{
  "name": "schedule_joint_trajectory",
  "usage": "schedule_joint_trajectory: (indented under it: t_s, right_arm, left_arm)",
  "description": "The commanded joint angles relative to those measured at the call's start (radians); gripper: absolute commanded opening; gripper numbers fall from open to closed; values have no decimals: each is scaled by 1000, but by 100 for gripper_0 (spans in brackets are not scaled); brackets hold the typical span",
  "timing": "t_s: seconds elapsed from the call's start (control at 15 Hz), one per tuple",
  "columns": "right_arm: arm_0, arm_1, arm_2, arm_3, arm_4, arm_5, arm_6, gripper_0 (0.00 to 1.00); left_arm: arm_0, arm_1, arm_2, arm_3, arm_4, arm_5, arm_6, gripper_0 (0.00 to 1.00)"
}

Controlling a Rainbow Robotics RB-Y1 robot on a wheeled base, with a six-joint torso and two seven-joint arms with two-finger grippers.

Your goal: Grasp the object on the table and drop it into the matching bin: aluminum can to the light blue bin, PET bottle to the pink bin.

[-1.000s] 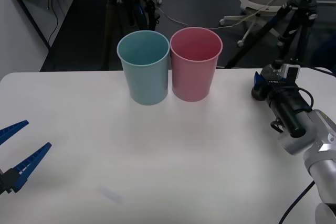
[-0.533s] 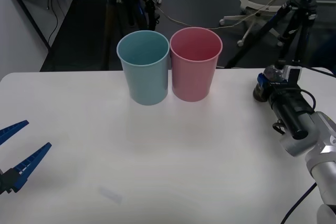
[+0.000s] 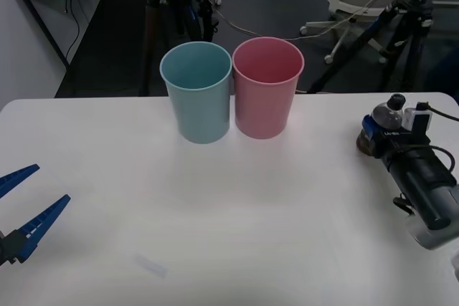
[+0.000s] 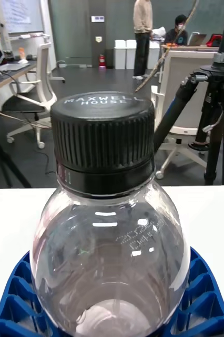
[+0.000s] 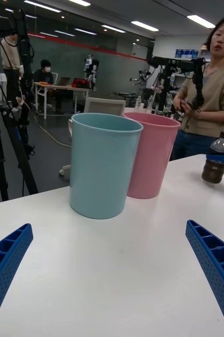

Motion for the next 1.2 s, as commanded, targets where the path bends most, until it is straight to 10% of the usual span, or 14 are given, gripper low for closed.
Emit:
schedule_joint_trajectory:
  t_s: [0.07, 1.2]
  right_arm:
    - [133, -89, 89, -188, -105, 56, -9, 0]
    - [624, -592, 120, -943, -455, 16, -93, 0]
  left_arm:
    - [0, 0, 0, 0, 0, 0, 0, 100]
    - [0, 0, 0, 0, 0, 0, 0, 100]
